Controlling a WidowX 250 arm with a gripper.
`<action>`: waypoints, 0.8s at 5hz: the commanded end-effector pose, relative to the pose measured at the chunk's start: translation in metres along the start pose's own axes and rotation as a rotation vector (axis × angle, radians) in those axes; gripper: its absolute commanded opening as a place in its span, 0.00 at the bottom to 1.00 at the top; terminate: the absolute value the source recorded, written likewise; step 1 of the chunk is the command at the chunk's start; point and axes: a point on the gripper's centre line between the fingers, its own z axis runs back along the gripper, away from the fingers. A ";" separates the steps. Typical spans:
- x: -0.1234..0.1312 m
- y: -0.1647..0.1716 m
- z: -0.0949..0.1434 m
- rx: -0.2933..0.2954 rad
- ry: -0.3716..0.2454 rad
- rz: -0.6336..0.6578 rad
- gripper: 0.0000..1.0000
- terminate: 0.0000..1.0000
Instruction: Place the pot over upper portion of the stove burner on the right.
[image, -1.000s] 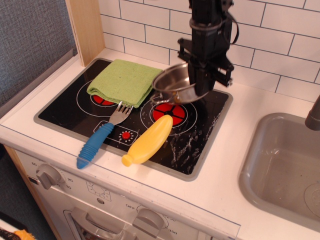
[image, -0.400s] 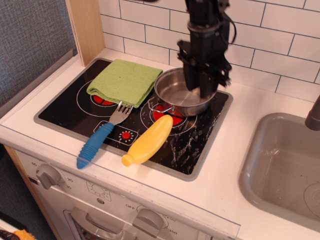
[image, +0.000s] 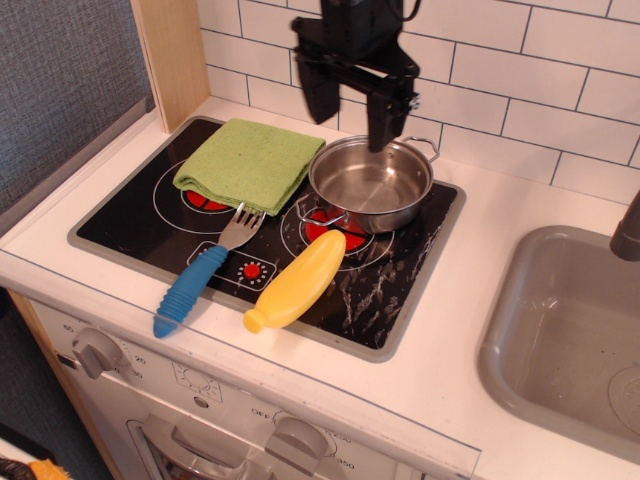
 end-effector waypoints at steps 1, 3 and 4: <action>-0.026 0.009 0.007 0.020 0.038 0.099 1.00 0.00; -0.031 0.011 -0.002 -0.006 0.061 0.100 1.00 0.00; -0.031 0.011 -0.002 -0.006 0.061 0.100 1.00 1.00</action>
